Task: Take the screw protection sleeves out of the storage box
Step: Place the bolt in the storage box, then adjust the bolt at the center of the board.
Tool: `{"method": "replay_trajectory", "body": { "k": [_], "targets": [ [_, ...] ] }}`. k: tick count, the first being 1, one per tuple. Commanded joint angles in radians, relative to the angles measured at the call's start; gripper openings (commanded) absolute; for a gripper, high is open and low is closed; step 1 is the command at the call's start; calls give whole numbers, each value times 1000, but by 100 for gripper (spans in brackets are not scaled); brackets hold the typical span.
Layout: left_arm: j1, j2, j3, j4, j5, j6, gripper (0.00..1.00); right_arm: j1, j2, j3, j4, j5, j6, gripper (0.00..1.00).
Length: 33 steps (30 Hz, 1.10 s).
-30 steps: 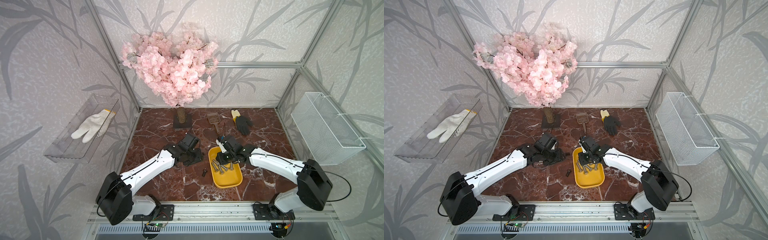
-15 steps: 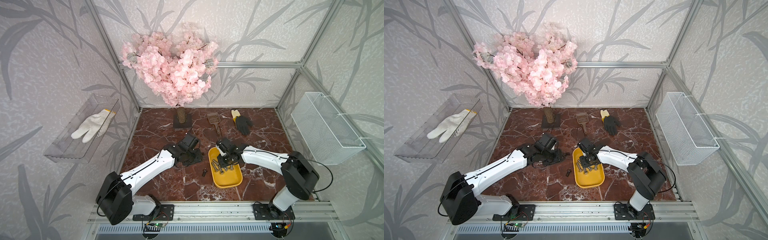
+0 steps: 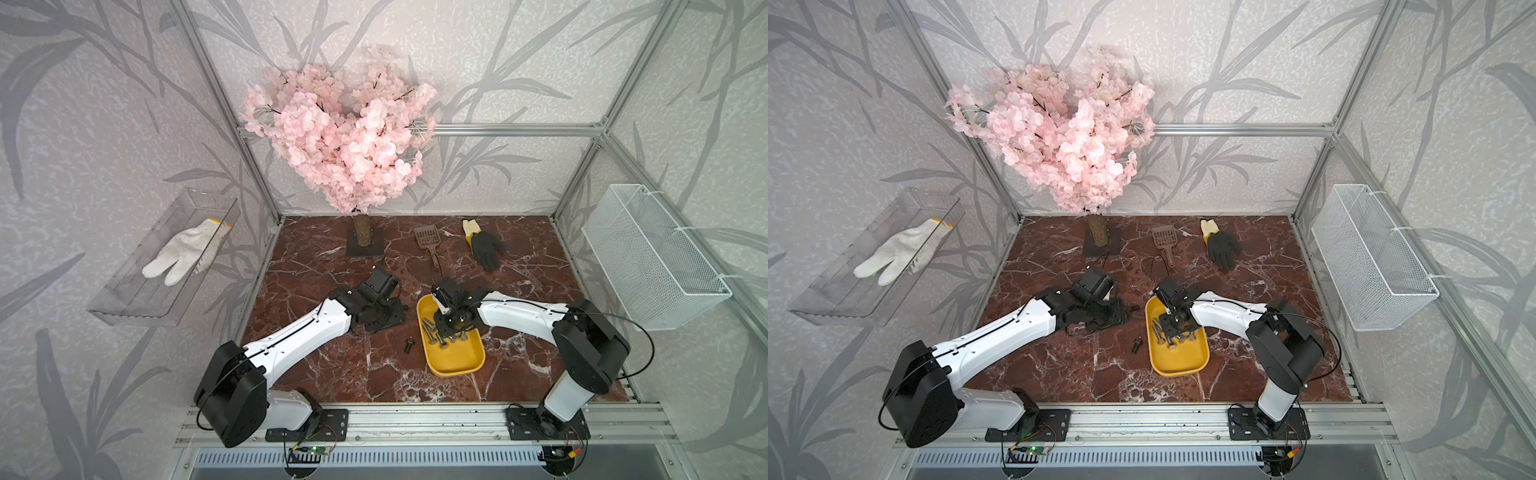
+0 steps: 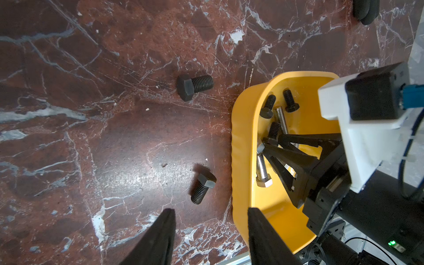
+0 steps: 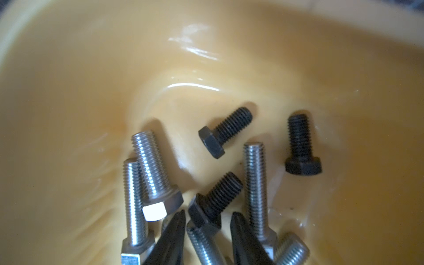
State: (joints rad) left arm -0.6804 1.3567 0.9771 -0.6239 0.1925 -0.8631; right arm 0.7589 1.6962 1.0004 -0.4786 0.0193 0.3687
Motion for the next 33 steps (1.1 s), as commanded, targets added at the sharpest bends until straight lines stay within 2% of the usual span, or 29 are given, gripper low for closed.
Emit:
{"method": "replay_trajectory", "body": {
  "k": [1, 10, 18, 21, 23, 26, 29, 33],
  "targets": [
    [2, 10, -3, -5, -2, 19, 53, -4, -18, 23, -14, 19, 0, 43],
    [-12, 4, -25, -8, -1, 21, 53, -3, -142, 5, -40, 24, 18, 43],
    [-148, 95, -3, -4, -8, 70, 47, -5, -299, -46, -52, 38, 71, 44],
    [-192, 157, -1, 11, -5, 70, 36, -5, -332, -59, -51, 36, 80, 44],
    [-210, 189, -2, 10, -8, 62, 23, -4, -345, -63, -54, 34, 84, 44],
    [-237, 195, -33, 49, -4, 22, 10, -4, -352, -65, -62, 41, 85, 44],
    [-247, 182, -94, 130, 6, -41, 3, -4, -360, -69, -63, 45, 85, 44],
    [-255, 188, -149, 239, 6, -117, 0, -5, -362, -71, -56, 44, 85, 44]
  ]
}}
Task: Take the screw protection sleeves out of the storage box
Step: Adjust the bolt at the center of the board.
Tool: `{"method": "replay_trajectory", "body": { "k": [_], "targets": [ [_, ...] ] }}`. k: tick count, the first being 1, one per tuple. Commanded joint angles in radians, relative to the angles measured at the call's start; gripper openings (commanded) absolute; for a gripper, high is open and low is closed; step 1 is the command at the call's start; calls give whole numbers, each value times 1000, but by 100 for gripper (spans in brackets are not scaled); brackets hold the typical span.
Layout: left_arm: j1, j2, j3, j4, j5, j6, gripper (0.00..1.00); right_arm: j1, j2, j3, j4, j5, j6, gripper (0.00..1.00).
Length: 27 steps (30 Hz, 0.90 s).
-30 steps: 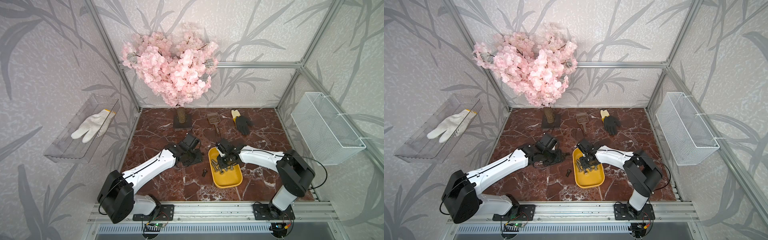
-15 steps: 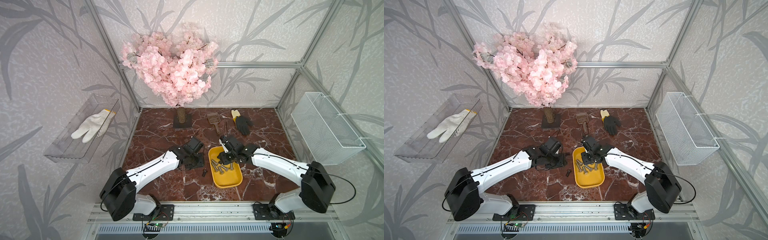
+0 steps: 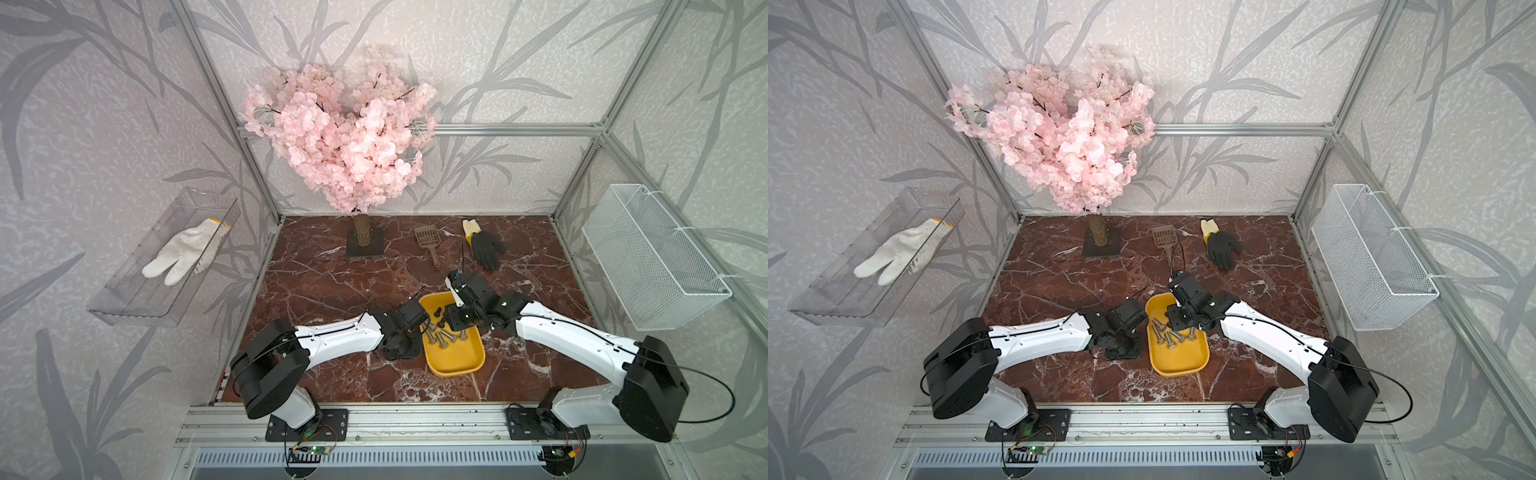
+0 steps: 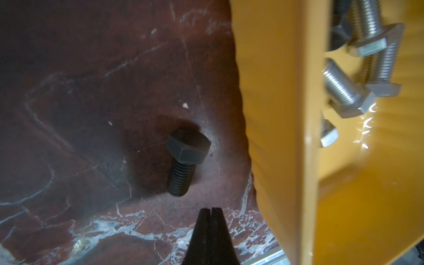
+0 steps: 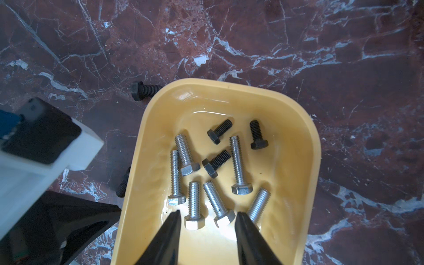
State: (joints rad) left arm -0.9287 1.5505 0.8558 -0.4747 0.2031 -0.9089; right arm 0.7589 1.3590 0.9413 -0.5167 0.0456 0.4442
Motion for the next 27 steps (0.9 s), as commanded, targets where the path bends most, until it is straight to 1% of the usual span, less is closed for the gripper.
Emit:
{"method": "replay_trajectory", "body": {
  "k": [1, 4, 9, 17, 23, 27],
  "targets": [
    [-8, 0, -34, 112, -7, -89, 0, -5, -24, -12, -16, 19, 8, 44],
    [-9, 26, -42, 139, -21, -111, 0, -5, -20, -9, -17, 18, 8, 44],
    [-3, 43, -34, 91, -101, -118, 0, -5, -28, -7, -20, 18, 1, 43],
    [16, 25, -32, 3, -159, -100, 0, -5, -28, -13, -25, 24, -4, 44],
    [60, 39, 20, -55, -198, -51, 0, -5, -21, -13, -19, 22, -3, 43],
    [99, 62, 53, -56, -204, -17, 0, -4, -24, -22, -20, 27, -5, 44]
  ]
}}
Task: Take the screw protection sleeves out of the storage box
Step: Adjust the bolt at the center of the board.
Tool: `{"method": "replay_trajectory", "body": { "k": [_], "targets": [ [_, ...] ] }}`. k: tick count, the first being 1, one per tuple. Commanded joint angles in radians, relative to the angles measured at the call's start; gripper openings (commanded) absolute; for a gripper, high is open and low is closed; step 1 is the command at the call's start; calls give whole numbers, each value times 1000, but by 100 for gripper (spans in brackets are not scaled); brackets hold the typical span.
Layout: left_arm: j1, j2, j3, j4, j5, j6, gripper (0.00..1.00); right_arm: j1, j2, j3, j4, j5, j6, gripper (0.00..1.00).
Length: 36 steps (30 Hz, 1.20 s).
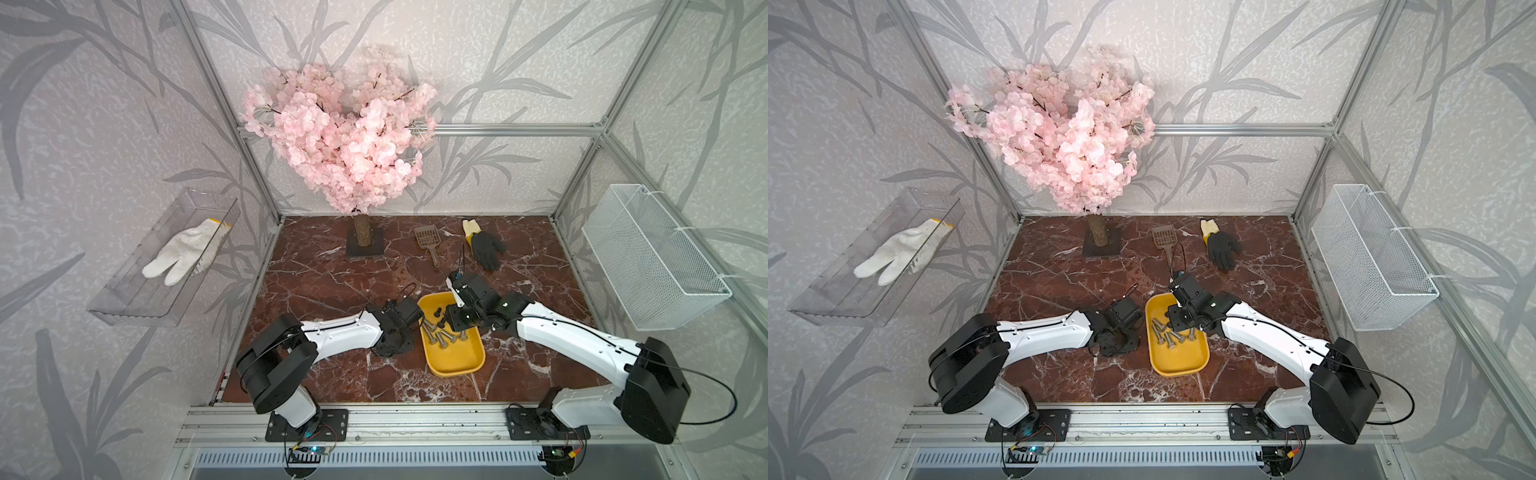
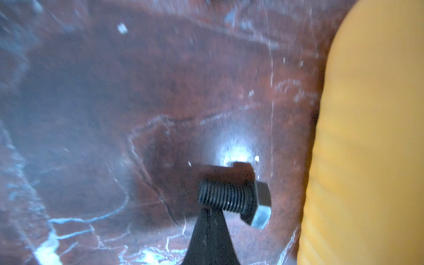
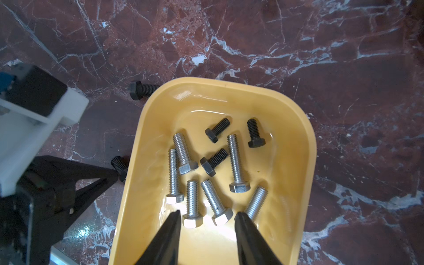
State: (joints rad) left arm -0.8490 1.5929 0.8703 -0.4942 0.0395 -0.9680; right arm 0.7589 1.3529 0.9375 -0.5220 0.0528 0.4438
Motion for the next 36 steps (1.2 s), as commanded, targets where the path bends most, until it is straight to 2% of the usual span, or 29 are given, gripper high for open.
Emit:
{"method": "replay_trajectory", "body": {
  "k": [1, 9, 16, 17, 19, 21, 23, 36],
  "targets": [
    [25, 27, 43, -27, -38, 49, 0, -4, -20, -22, -13, 20, -3, 44],
    [41, 93, 105, 6, -5, 75, 0, -4, -11, -33, -7, 18, 0, 43],
    [44, -15, 56, -2, -7, 53, 0, -5, -24, -37, -11, 15, 0, 44],
    [44, -30, 52, -3, -3, 52, 2, -4, -26, -37, -10, 13, 1, 44],
    [44, -62, 49, -5, 7, 56, 21, -4, -28, -37, -11, 14, 1, 43],
    [45, -73, 62, -21, 12, 71, 36, -5, -35, -37, -14, 15, 1, 44],
    [45, -60, 90, -46, 18, 88, 41, -4, -42, -37, -19, 23, 0, 44],
    [63, 99, 146, -37, 51, 117, 35, -5, -56, -42, -22, 24, -4, 44]
  ]
}}
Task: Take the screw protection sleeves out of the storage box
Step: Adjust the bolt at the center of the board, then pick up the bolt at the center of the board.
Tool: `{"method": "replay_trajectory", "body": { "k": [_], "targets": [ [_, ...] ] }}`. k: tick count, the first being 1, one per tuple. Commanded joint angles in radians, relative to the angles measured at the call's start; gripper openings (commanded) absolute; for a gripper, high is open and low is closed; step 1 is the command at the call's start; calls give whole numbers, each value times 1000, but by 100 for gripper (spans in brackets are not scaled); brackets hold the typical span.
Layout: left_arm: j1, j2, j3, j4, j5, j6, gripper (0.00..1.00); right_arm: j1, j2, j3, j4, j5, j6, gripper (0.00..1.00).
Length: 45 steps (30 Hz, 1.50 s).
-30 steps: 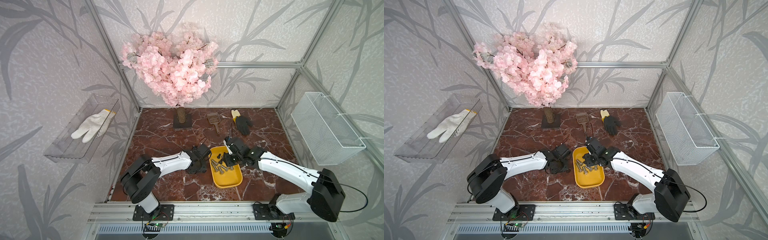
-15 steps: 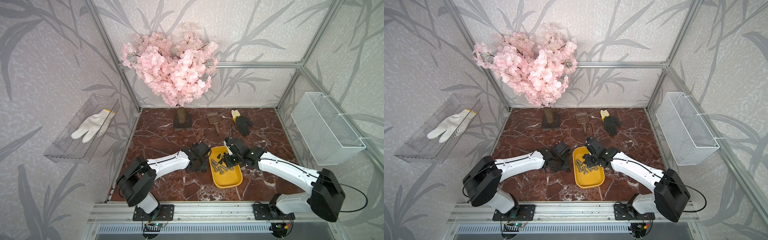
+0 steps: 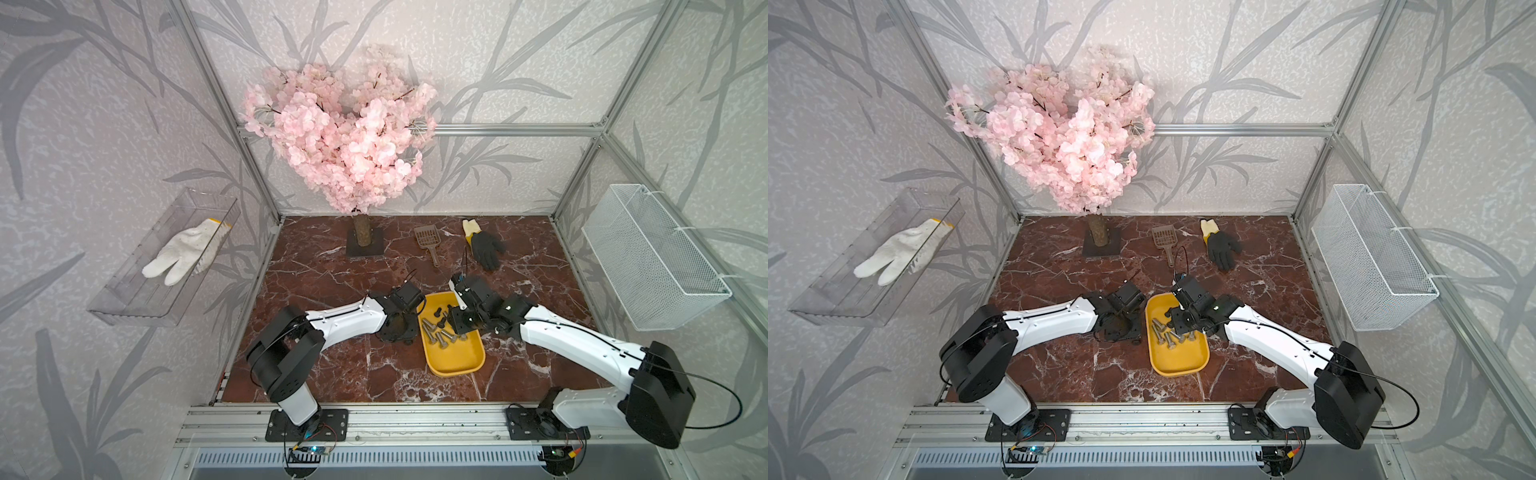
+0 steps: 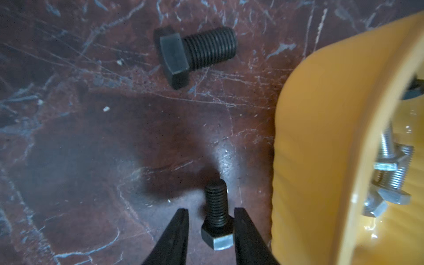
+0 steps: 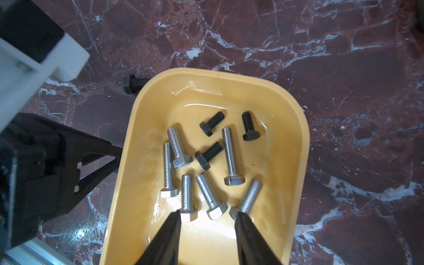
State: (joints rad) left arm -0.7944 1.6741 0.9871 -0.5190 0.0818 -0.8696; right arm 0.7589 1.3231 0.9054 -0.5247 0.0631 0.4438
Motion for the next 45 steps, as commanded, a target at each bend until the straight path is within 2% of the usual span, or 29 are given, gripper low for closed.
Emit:
{"method": "replay_trajectory", "body": {
  "k": [1, 10, 19, 23, 27, 31, 34, 36, 41, 45],
  "targets": [
    [11, 24, 31, -11, 10, 19, 35, -4, -27, -10, -20, 15, -4, 44],
    [24, 71, 47, -10, 14, 30, 31, -5, -22, -7, -15, 18, -10, 44],
    [25, 69, 41, -12, 29, 37, 7, -4, -10, -3, -12, 14, -10, 43],
    [26, 23, 35, -1, 54, 41, 1, -6, -33, 0, -4, -19, 4, 45],
    [25, -87, 26, -11, 79, 35, 0, -19, -112, -19, 61, -144, 47, 55],
    [32, -219, 14, -20, 111, 9, 0, -40, -194, -115, 270, -397, 157, 66],
    [32, -277, 14, -16, 156, -14, 0, -40, -173, -195, 478, -604, 255, 67],
    [32, -302, 11, -3, 179, -29, 1, -39, -129, -237, 588, -691, 305, 68],
    [32, -323, -6, 32, 205, -57, 1, -12, -56, -296, 725, -709, 367, 68],
    [32, -327, -22, 54, 217, -72, 0, -1, -13, -291, 760, -704, 372, 67]
  ]
}}
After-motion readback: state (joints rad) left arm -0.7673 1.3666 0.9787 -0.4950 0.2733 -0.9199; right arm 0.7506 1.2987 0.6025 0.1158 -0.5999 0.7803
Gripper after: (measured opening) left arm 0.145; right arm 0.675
